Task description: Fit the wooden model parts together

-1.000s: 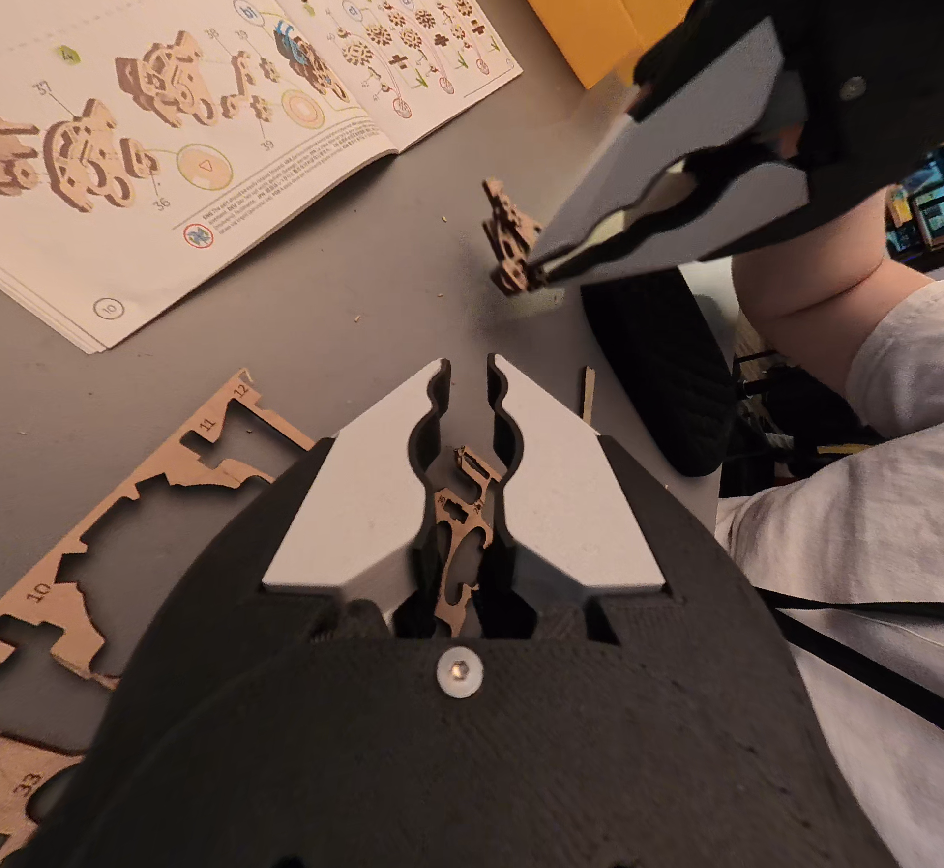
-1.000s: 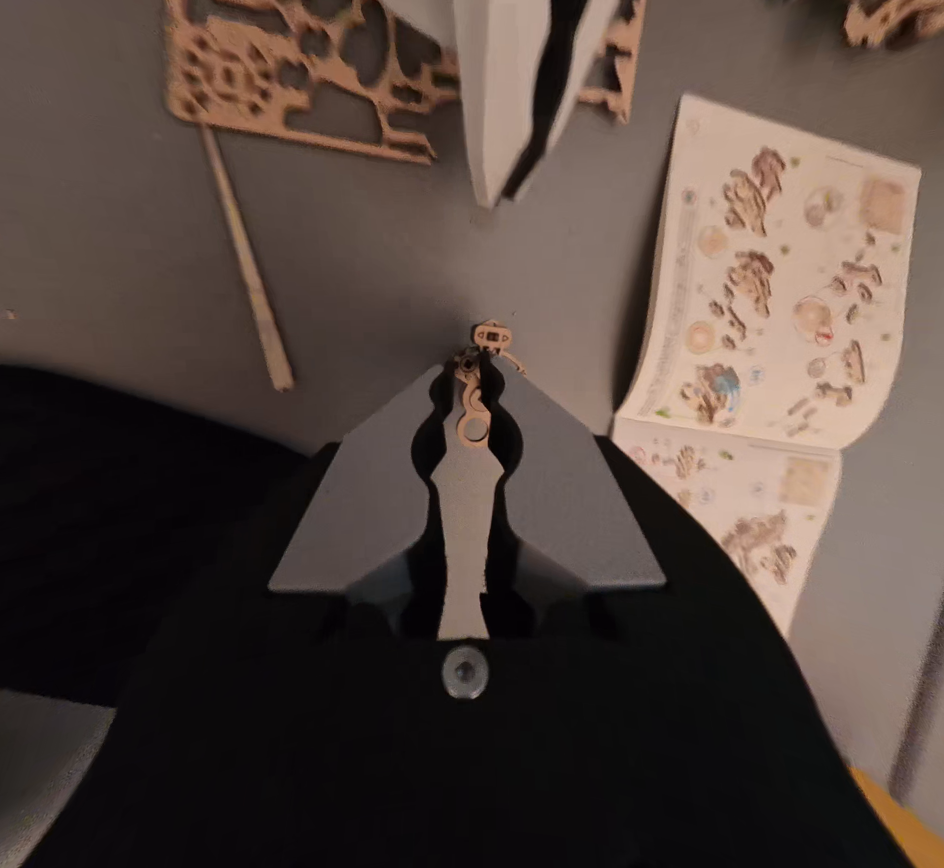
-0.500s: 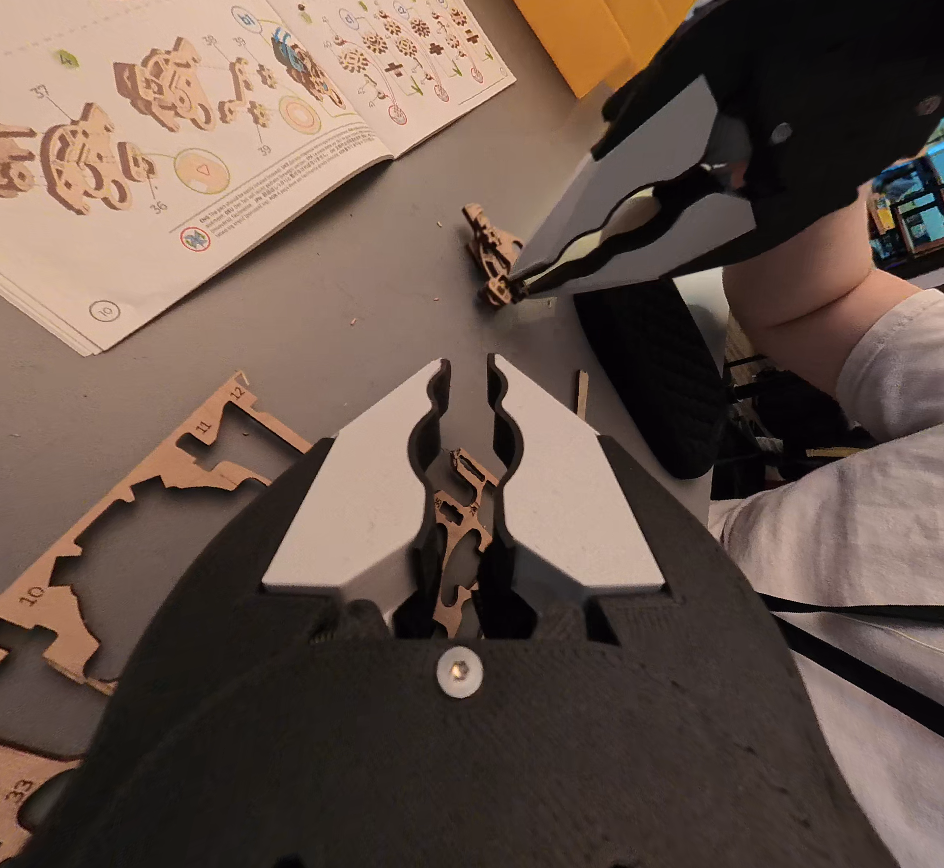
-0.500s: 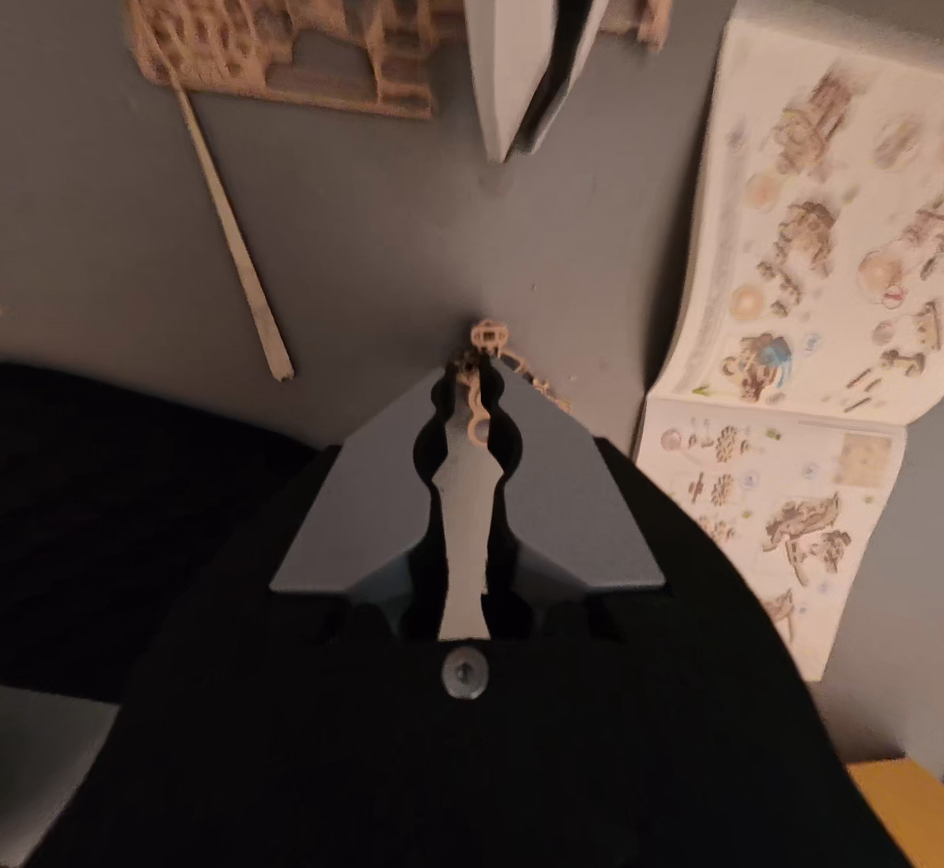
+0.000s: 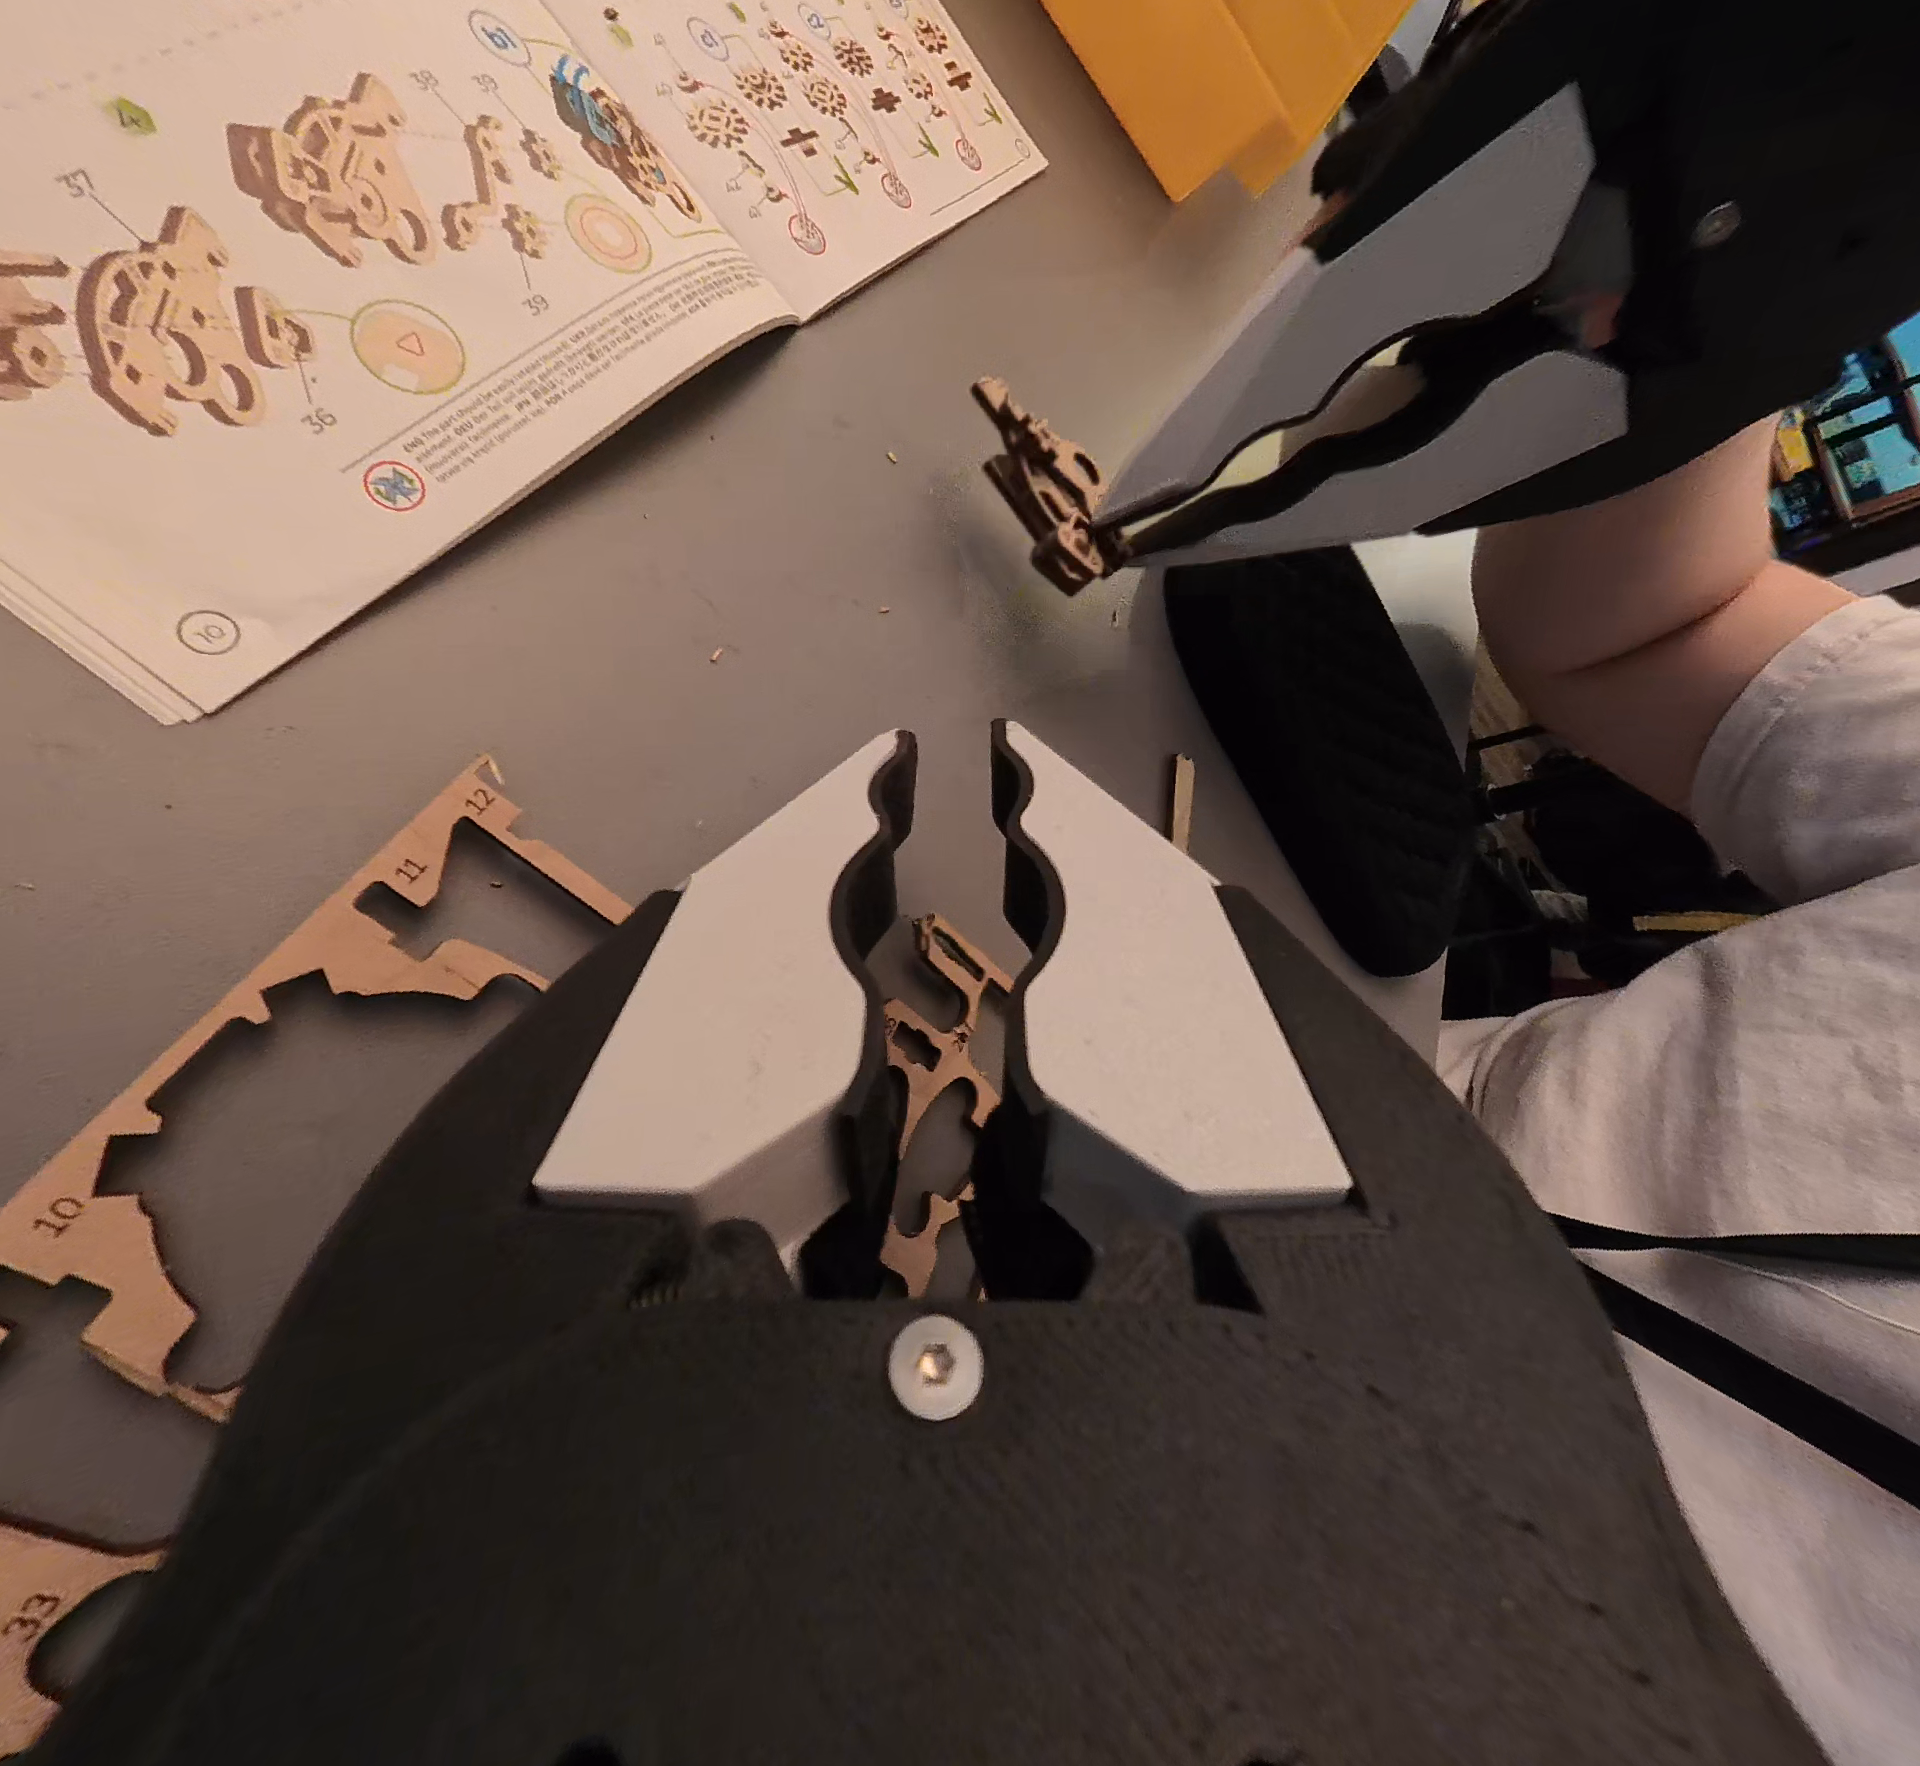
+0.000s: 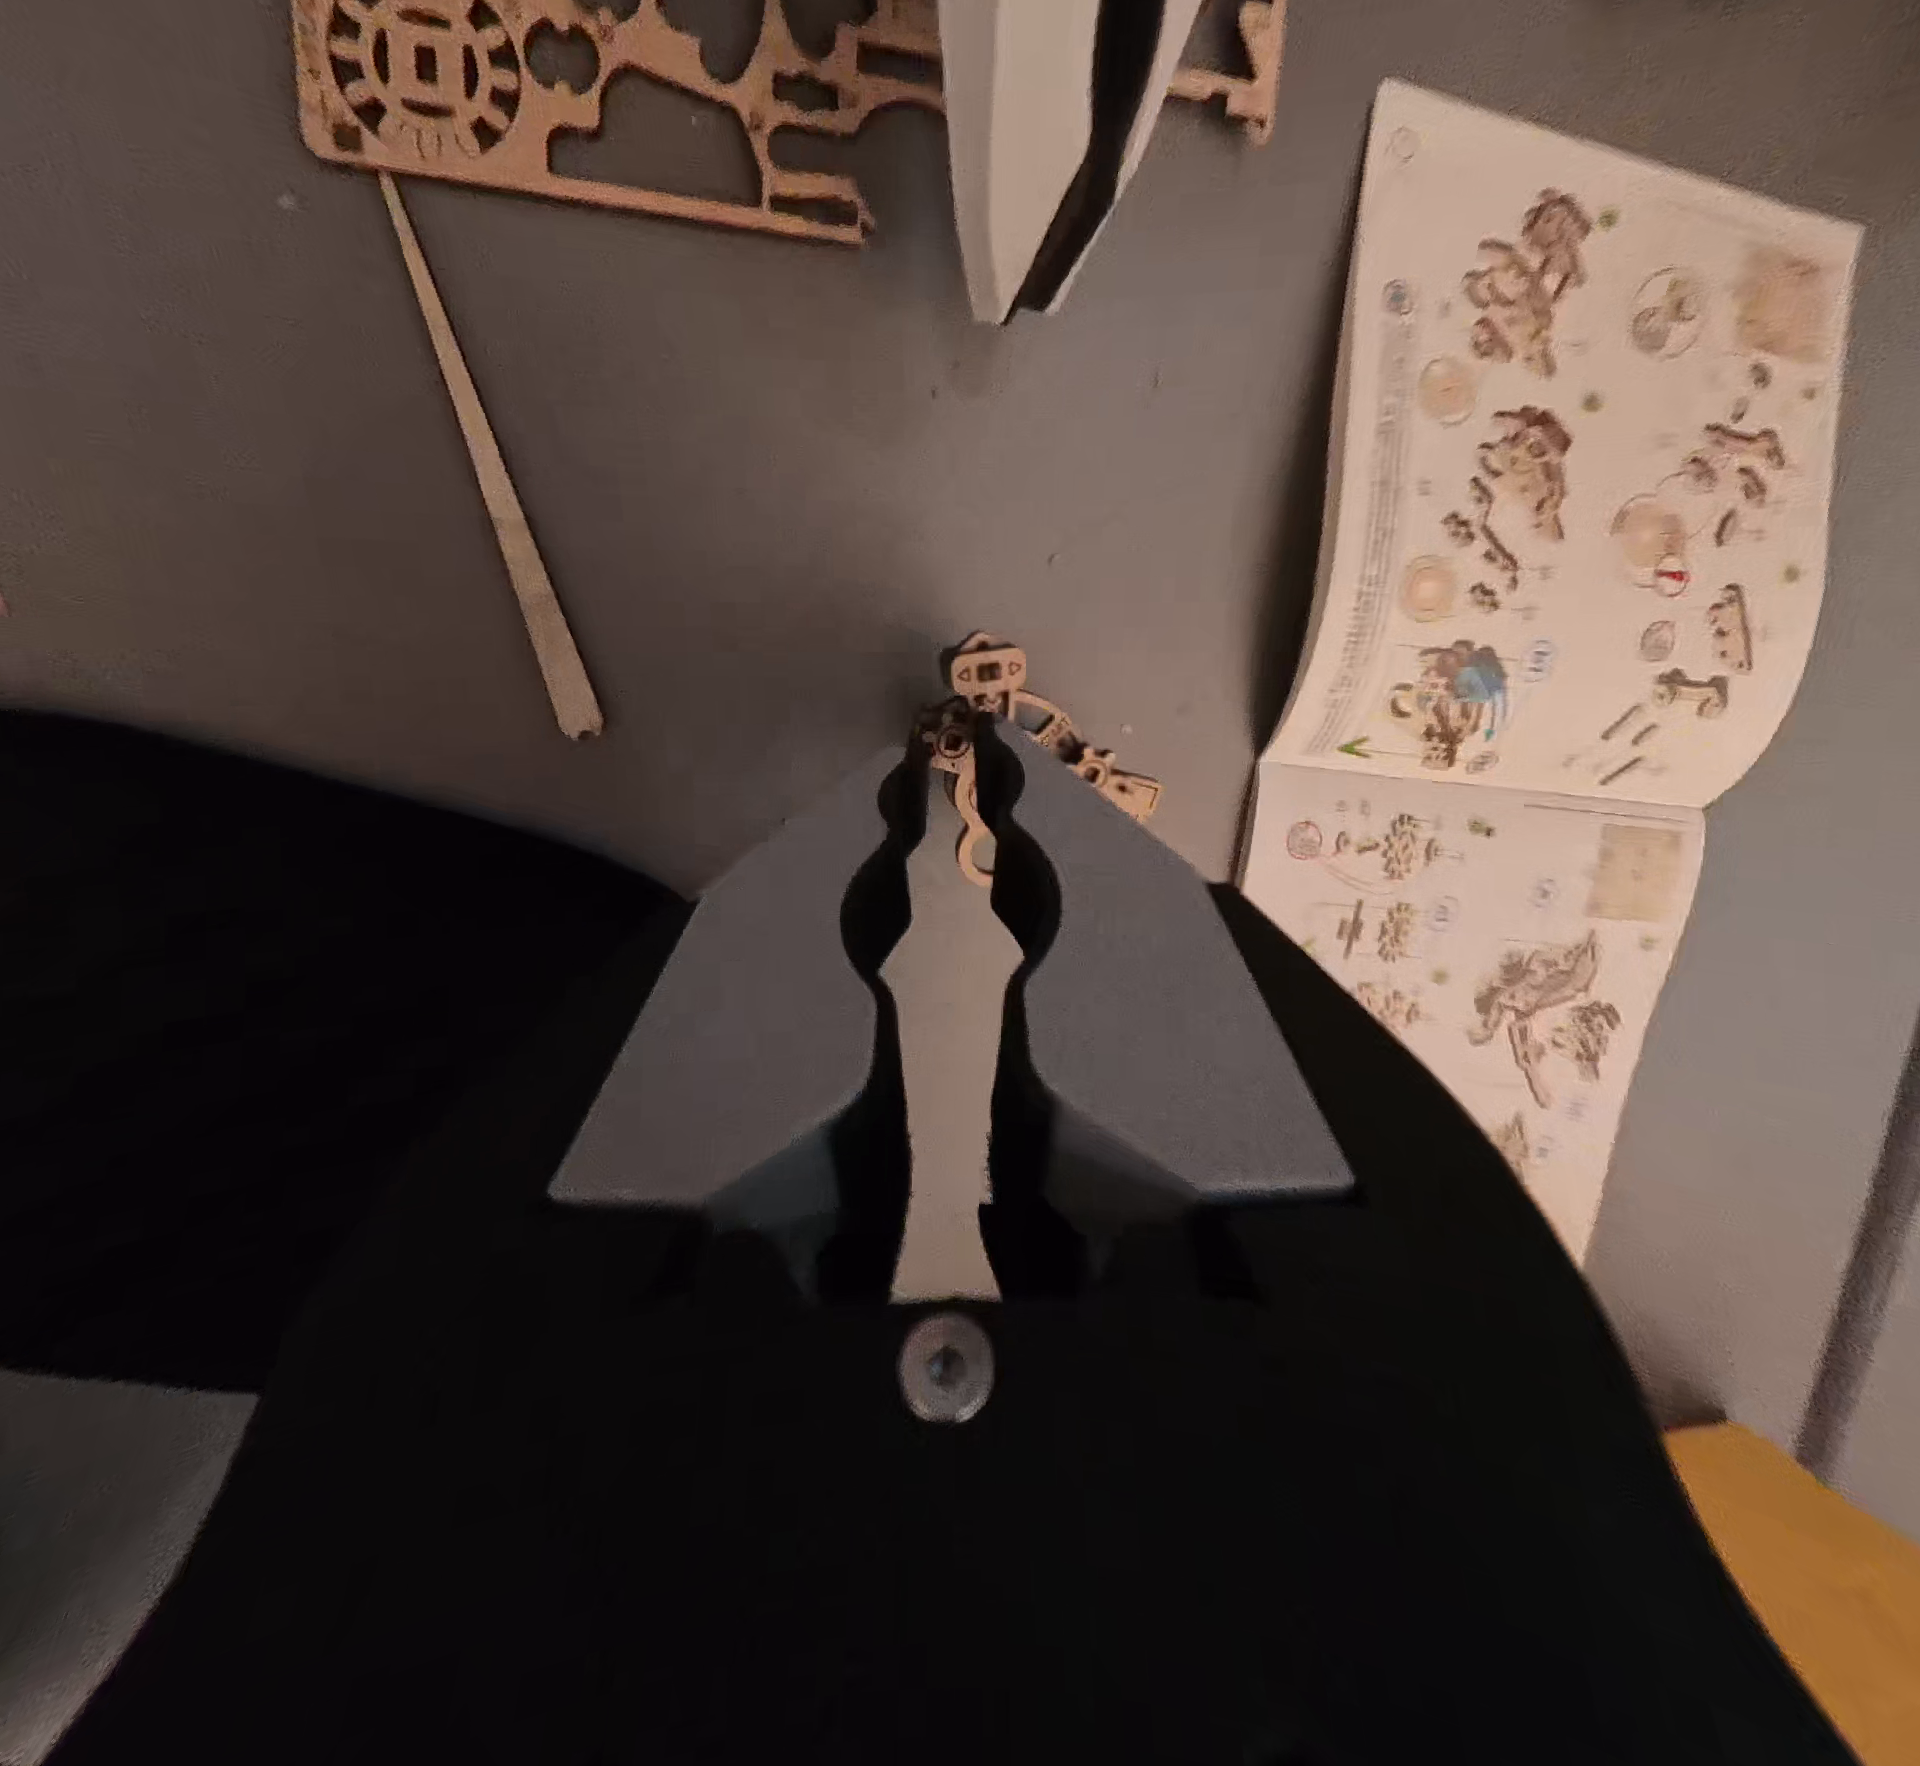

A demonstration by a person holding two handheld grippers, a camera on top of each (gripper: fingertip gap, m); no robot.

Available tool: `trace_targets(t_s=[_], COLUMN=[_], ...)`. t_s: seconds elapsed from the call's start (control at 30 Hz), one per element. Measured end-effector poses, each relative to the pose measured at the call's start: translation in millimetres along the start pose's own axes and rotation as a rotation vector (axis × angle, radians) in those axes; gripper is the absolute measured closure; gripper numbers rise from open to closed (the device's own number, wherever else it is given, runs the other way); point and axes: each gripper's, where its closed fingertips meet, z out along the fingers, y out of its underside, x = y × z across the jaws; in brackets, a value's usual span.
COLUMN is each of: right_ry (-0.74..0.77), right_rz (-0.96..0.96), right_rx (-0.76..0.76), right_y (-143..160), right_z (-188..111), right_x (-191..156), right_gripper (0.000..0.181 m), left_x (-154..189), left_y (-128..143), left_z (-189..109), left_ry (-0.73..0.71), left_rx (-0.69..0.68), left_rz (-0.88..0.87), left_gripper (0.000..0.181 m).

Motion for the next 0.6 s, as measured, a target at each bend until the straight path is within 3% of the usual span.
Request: trace_targets(t_s=[0.03,0.07,0.2,0.27,0.4,0.47,0.6], right_ry=[-0.021,-0.042,0.006,-0.028,-0.003,-0.03,-0.009], right_rz=[0.011,0.021,0.002,0.015,0.003,0.007,-0.003], right_rx=[0.001,-0.068,-0.011,-0.081,0.011,-0.032,-0.003], right_y=[2,15,5,18,2,9,3], right_z=[4,14,1,11,-2,12,0], right_x=[-2,-4,0,-4,-2,-6,-3], right_gripper=[0.174,0.171,0.172,0.17,0.173,0.175,0.174], left_x=[0,0,0,0,0,1,1], left_y=[0,0,1,1,0,0,1], left_z=[0,0,1,1,0,1,1], left_ry=[0.0,0.002,-0.001,0.003,0.0,0.005,0.0], left_rx=[-0.001,-0.001,-0.004,-0.003,-0.001,-0.001,-0.006], left_rz=[0.0,-0.001,0.003,0.0,0.002,-0.002,0.006], left_gripper=[0.169,0.168,0.169,0.169,0.169,0.169,0.169])
